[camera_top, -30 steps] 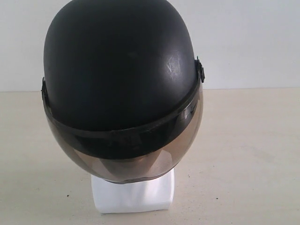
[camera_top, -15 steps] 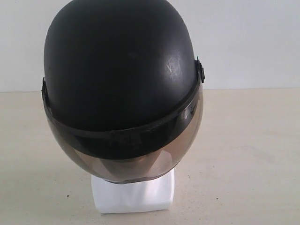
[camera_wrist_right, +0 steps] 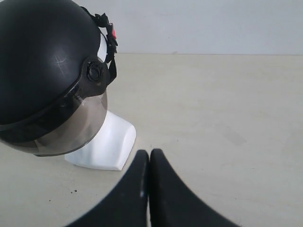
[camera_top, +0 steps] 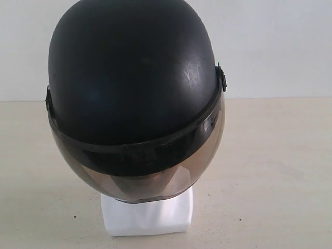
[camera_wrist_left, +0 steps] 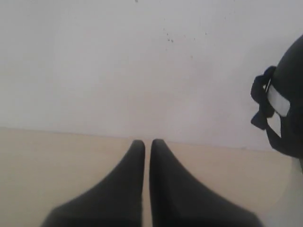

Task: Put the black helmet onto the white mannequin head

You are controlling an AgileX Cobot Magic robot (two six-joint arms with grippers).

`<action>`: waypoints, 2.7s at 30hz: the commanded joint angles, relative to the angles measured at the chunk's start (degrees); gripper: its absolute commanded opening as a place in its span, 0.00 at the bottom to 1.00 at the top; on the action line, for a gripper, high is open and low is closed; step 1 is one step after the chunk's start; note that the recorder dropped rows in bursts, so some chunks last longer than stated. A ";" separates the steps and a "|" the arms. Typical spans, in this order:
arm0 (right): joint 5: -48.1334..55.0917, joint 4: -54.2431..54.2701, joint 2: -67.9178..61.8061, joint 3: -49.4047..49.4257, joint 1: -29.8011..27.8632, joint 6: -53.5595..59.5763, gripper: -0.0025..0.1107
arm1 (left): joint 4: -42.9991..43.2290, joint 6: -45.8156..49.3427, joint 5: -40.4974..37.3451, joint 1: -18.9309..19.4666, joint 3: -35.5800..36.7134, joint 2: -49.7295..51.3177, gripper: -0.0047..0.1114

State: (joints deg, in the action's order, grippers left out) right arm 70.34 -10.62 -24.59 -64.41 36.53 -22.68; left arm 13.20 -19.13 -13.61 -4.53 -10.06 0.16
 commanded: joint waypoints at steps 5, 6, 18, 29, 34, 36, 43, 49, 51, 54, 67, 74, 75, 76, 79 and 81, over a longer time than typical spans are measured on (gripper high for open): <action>-0.38 -0.35 0.07 0.27 0.01 0.16 0.02 | -2.24 -2.92 18.67 0.30 10.06 -0.16 0.08; -0.38 -0.35 0.07 0.27 0.01 0.16 0.02 | -2.24 -2.52 19.14 0.30 10.06 -0.16 0.08; -0.38 -0.33 0.07 0.27 0.01 0.16 0.02 | -10.06 19.13 1.80 0.30 10.06 -0.16 0.08; -0.38 -0.33 0.07 0.27 0.01 0.16 0.02 | -11.76 20.18 -2.28 0.30 10.06 -0.16 0.08; -0.38 -0.33 0.07 0.27 0.01 0.16 0.02 | -11.76 20.18 -2.28 0.30 10.06 -0.16 0.08; -0.38 -0.33 0.07 0.27 0.01 0.16 0.02 | -11.76 20.18 -2.28 0.30 10.06 -0.16 0.08; -0.38 -0.33 0.07 0.27 0.01 0.16 0.02 | -11.76 20.18 -2.28 0.30 10.06 -0.16 0.08; -0.38 -0.33 0.07 0.27 0.01 0.16 0.02 | -11.76 20.18 -2.28 0.30 10.06 -0.16 0.08; -0.38 -0.33 0.07 0.27 0.01 0.16 0.02 | -11.76 20.18 -2.28 0.30 10.06 -0.16 0.08; -0.38 -0.33 0.07 0.27 0.01 0.16 0.02 | -11.76 20.18 -2.28 0.30 10.06 -0.16 0.08; -22.16 -1.69 -2.80 7.78 0.01 5.59 0.02 | -11.76 20.18 -2.28 0.30 10.06 -0.16 0.08; -71.20 0.44 -7.11 29.32 0.01 7.91 0.02 | -11.76 20.18 -2.28 0.30 10.06 -0.16 0.08; -79.09 2.88 -7.36 34.93 0.01 7.82 0.02 | -11.76 20.18 -2.28 0.30 10.06 -0.16 0.08; -80.85 3.97 -7.36 37.54 0.01 7.82 0.02 | -11.76 20.18 -2.28 0.30 10.06 -0.16 0.08; -88.84 11.79 -5.42 49.31 0.01 9.35 0.02 | -11.76 20.18 -2.28 0.30 10.06 -0.16 0.08; -100.13 20.25 -1.36 59.83 0.01 10.01 0.02 | -11.76 20.18 -2.28 0.30 10.06 -0.16 0.08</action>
State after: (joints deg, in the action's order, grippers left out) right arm -20.49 3.08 -29.22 -11.10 36.53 -13.71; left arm 1.90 0.66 -16.05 -4.53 -0.11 0.16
